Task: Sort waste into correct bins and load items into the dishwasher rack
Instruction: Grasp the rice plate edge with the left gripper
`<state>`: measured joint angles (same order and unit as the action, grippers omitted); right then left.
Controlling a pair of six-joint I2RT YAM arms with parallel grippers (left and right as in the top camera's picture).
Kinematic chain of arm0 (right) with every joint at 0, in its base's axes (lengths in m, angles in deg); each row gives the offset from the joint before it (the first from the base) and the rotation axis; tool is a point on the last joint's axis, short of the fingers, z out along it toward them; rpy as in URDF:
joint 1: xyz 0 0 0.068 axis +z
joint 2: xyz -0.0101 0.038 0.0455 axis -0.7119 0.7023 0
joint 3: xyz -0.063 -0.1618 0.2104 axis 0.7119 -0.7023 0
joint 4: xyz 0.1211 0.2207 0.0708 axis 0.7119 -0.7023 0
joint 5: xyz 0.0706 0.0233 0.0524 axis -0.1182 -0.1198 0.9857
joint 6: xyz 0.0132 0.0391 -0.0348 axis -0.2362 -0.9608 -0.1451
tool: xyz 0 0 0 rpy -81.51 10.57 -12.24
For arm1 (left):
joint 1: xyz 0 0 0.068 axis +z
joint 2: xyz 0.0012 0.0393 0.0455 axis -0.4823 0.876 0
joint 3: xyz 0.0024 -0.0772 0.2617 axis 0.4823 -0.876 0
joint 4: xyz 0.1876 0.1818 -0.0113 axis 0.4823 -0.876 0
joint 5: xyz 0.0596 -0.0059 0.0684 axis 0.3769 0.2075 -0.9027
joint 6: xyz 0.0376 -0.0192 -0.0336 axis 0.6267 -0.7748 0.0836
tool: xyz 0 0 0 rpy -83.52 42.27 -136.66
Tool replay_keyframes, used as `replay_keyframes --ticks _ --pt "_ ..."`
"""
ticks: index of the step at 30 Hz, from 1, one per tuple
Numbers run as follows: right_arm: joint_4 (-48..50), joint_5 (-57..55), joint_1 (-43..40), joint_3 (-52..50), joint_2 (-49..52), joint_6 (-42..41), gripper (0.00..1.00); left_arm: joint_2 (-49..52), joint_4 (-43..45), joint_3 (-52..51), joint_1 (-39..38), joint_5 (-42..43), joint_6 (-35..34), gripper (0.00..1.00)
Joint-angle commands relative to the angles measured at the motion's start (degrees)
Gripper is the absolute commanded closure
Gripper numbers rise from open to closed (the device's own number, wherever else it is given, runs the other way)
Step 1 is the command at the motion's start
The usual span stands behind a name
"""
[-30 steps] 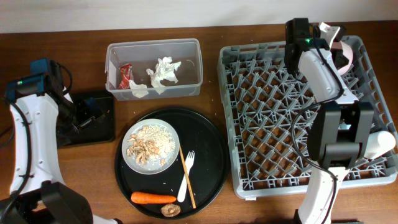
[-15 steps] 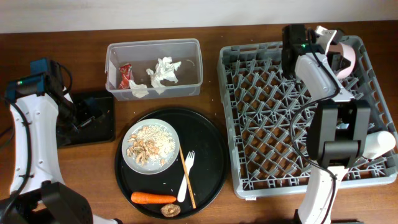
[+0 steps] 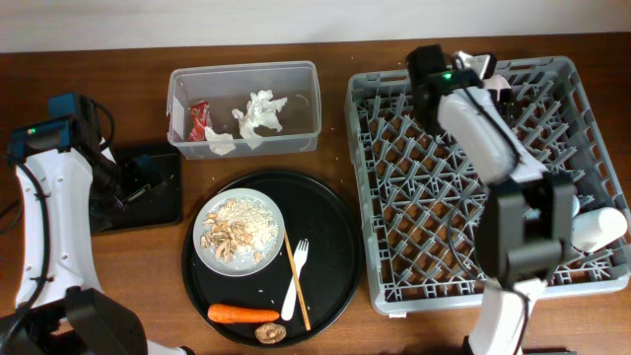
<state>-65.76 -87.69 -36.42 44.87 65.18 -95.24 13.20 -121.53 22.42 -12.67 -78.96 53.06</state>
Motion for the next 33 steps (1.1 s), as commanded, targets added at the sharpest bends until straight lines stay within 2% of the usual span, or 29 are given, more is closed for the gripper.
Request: replay_keyframes --ticks 1,3,4,7,9,12,15,17,21,28,31,33 --pt "-3.7 20.6 -0.1 0.3 -13.2 -1.1 0.12 -0.8 -0.1 0.1 0.1 0.4 -0.7 0.01" --pt "-8.5 36.3 -0.1 0.3 -20.0 -0.7 0.02 -0.8 0.0 0.1 0.1 0.4 -0.3 0.01" --pt "-11.6 46.5 -0.1 0.3 -22.4 3.1 0.02 -0.8 0.0 0.1 0.1 0.4 -0.3 0.01" --pt "-20.6 67.4 0.0 0.2 -23.7 9.6 0.01 -0.8 0.0 0.1 0.1 0.4 -0.3 0.01" --pt "-24.5 74.8 1.7 -1.2 -23.7 13.2 0.02 -0.8 -0.1 0.1 0.1 0.4 -0.1 0.01" --pt "-25.4 74.6 6.6 -4.8 -23.7 13.2 0.02 -0.8 -2.2 0.0 -3.8 0.4 1.0 0.01" --pt "-25.6 73.1 7.5 -5.7 -23.7 13.2 0.02 -0.8 -5.8 -0.8 -12.4 0.4 1.0 0.01" --pt "-25.6 73.5 8.3 -5.7 -23.7 13.2 0.02 -0.8 -7.4 -1.5 -16.3 0.4 -2.3 0.01" --pt "-25.7 71.1 10.9 -5.7 -23.7 13.1 0.02 -0.7 -2.3 -2.1 -21.6 4.5 -0.5 0.01" --pt "-27.6 67.5 10.8 -5.7 -23.7 13.1 0.02 -0.7 7.5 -16.0 -41.1 5.1 -0.5 0.01" --pt "-27.6 67.5 10.8 -5.7 -23.7 13.1 0.02 -0.7 10.4 -22.6 -45.9 -1.2 -0.5 0.03" --pt "-27.6 67.5 10.8 -5.7 -23.7 13.1 0.02 -0.7 14.0 -26.3 -47.2 -1.4 -0.5 0.09"
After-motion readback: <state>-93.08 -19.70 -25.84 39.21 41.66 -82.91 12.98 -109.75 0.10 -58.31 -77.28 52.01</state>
